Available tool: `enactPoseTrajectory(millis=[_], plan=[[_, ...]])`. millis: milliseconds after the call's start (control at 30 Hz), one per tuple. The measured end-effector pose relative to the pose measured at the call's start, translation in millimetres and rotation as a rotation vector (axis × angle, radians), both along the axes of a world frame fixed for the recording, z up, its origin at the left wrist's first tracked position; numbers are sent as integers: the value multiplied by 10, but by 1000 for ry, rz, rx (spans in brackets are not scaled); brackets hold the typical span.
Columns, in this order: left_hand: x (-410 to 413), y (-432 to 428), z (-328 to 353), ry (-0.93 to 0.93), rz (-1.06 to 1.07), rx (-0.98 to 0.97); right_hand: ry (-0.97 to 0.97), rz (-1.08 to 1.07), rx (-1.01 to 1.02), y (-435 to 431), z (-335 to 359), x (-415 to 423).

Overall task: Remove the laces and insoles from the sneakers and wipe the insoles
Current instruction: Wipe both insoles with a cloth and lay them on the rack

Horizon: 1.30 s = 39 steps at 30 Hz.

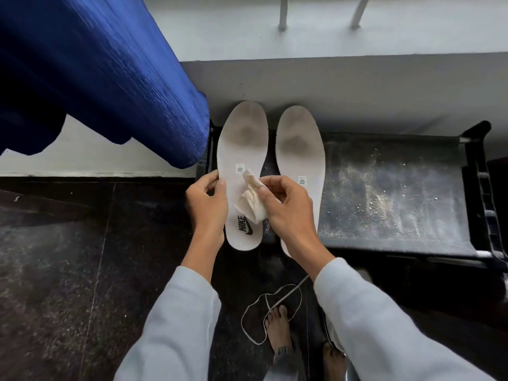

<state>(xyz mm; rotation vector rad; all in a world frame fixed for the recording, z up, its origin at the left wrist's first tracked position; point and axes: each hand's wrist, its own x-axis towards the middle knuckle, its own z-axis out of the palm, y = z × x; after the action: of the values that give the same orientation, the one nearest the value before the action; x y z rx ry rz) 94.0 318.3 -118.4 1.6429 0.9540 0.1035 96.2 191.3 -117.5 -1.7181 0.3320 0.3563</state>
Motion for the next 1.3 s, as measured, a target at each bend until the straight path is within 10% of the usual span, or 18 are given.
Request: enactPoseTrajectory(millis=[567, 1000, 1300], plan=[[-350, -134, 142, 17, -65, 181, -15, -47, -17, -81, -1, -86], [-837, -956, 708, -75, -173, -509, 108, -249, 315, -809, 544, -689], [-992, -1923, 874, -115, -251, -480, 74, -373, 281, -1872, 764, -1108]])
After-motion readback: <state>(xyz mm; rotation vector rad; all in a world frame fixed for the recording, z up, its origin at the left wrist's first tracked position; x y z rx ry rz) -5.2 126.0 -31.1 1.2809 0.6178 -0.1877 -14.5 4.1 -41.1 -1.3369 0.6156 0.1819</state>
